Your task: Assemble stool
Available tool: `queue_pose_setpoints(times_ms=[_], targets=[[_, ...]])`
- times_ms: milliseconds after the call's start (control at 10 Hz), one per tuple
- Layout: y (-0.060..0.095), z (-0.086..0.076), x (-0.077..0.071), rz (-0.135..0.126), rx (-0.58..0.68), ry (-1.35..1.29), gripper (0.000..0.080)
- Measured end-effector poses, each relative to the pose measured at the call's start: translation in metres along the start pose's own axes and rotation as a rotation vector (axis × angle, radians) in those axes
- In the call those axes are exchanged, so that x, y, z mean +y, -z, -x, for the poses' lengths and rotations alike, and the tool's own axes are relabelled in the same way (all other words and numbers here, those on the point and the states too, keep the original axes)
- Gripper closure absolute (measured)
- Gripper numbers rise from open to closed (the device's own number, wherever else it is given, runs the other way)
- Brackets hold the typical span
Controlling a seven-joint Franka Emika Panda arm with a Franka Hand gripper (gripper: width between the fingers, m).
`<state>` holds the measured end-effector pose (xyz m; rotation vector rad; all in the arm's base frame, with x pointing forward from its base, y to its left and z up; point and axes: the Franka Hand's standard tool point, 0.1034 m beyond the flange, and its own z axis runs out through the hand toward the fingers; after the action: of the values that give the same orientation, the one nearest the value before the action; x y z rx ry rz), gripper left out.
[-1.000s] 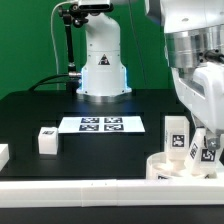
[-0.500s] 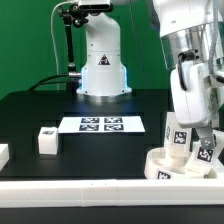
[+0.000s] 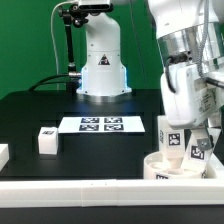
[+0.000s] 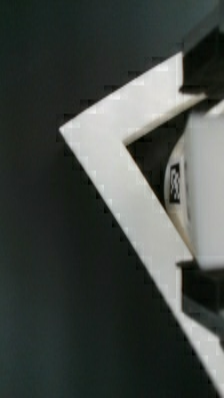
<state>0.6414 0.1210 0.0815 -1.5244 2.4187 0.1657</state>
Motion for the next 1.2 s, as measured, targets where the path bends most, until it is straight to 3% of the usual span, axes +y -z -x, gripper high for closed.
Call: queue_pose_setpoints(times_ms=[100, 200, 400, 500, 1000, 1100, 1200], targets=[[0.012, 0.0, -0.002, 0.014, -0.005, 0.08, 0.0258], [0.027, -0.003, -0.007, -0.001, -0.011, 0.169, 0.017], [0.048, -0.023, -0.013, -0.019, -0.005, 0.302, 0.0151], [0.053, -0.031, -0.018, -0.014, -0.001, 0.369, 0.0151], [0.05, -0.031, -0.016, -0.01, 0.002, 0.387, 0.015], [0.048, -0.037, -0.014, 0.004, 0.005, 0.481, 0.015], [0.052, -0.061, -0.018, 0.018, 0.011, 0.704, 0.015]])
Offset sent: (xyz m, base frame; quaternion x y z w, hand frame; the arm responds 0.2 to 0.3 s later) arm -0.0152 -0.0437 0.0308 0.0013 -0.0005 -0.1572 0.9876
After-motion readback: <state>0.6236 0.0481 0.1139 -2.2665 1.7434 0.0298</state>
